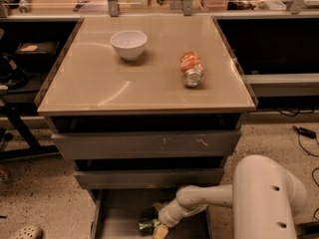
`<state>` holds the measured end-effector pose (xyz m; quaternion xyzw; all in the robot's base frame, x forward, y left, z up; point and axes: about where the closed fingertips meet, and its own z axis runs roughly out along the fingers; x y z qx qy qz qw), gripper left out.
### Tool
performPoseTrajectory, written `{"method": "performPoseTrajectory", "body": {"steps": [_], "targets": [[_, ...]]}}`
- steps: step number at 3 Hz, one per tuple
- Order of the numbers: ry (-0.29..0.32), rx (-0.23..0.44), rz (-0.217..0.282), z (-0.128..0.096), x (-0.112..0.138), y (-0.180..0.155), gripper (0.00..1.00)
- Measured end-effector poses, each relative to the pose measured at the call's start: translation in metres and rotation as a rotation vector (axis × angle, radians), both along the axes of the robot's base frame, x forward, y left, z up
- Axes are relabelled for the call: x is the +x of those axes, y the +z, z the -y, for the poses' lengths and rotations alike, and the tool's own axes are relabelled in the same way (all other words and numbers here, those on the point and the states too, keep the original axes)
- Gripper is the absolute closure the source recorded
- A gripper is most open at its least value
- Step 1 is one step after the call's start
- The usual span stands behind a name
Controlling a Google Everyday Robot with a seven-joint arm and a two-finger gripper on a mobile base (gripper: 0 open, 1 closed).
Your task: Pick green can from bottom drawer and place on counter
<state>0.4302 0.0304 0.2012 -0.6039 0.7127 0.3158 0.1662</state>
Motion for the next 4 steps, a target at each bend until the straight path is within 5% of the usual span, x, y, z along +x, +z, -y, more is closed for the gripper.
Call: {"method": "performPoseTrajectory", "body": {"steps": [4], "targets": [[-0.027, 0.025, 0.036, -0.005, 0.020, -0.059, 0.00]]}}
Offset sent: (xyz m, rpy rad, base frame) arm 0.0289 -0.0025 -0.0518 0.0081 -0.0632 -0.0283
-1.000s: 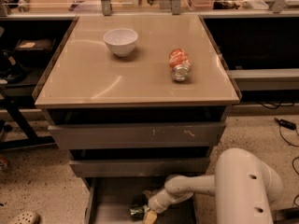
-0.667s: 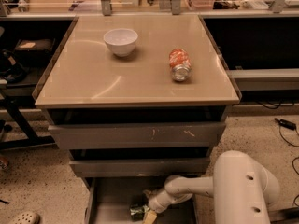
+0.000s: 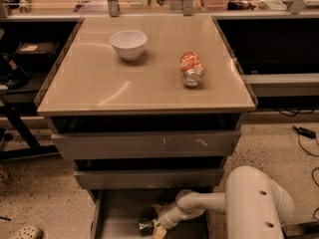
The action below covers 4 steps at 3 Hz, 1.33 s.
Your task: Pick green can from bottom drawer and place on counter
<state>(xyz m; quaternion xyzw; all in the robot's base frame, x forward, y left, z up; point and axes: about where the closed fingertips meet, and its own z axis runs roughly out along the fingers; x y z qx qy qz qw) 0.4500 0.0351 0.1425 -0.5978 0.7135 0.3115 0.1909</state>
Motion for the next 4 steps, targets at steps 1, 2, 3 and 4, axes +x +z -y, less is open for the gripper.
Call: {"method": "performPoseTrajectory", "body": {"steps": [1, 2, 3, 4], "targets": [[-0.002, 0.002, -0.001, -0.0007, -0.0001, -0.0025, 0.10], [-0.002, 0.002, -0.001, -0.0007, -0.0001, -0.0025, 0.33], [-0.002, 0.002, -0.001, -0.0007, -0.0001, -0.0025, 0.56], [-0.002, 0.002, -0.001, -0.0008, -0.0002, -0.0025, 0.80]]}}
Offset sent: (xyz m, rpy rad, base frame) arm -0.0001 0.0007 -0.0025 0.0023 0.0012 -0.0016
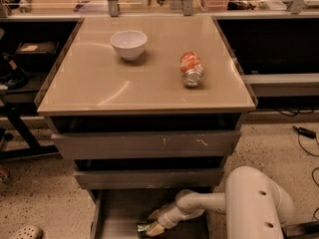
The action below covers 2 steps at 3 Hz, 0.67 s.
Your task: Pick green can from bottom drawer and place on counter
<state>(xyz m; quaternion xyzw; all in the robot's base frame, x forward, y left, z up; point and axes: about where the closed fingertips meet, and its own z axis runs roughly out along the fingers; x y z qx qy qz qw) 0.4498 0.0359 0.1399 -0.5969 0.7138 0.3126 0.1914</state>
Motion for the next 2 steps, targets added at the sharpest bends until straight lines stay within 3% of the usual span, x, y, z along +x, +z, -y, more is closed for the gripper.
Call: {"method": "performPoseTrajectory", "body": {"steps": [1, 2], "targets": [[-0.002, -0.001, 0.003, -0.003, -0.001, 0.022, 1.00], [-0.070, -0.034, 0.021, 0.012, 0.004, 0.068, 1.00]]}}
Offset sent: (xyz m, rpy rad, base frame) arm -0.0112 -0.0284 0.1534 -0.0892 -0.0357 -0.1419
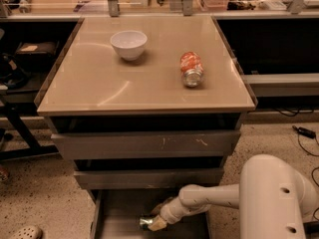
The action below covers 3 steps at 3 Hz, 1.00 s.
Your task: Pick green can from bottom drawer and place on counter
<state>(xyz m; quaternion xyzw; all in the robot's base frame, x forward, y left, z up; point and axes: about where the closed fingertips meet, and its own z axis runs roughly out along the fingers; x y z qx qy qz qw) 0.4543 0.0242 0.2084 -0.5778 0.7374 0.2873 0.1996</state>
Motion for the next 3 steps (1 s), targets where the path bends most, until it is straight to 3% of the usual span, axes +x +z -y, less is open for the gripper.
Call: {"method": "performPoseTrajectory", "body": {"steps": [2, 3], "targets": [[-0.059, 0.002, 0.023, 0.028, -0.023, 0.114, 1.00], [-0.059, 0.002, 0.023, 0.028, -0.023, 0.114, 1.00]]}}
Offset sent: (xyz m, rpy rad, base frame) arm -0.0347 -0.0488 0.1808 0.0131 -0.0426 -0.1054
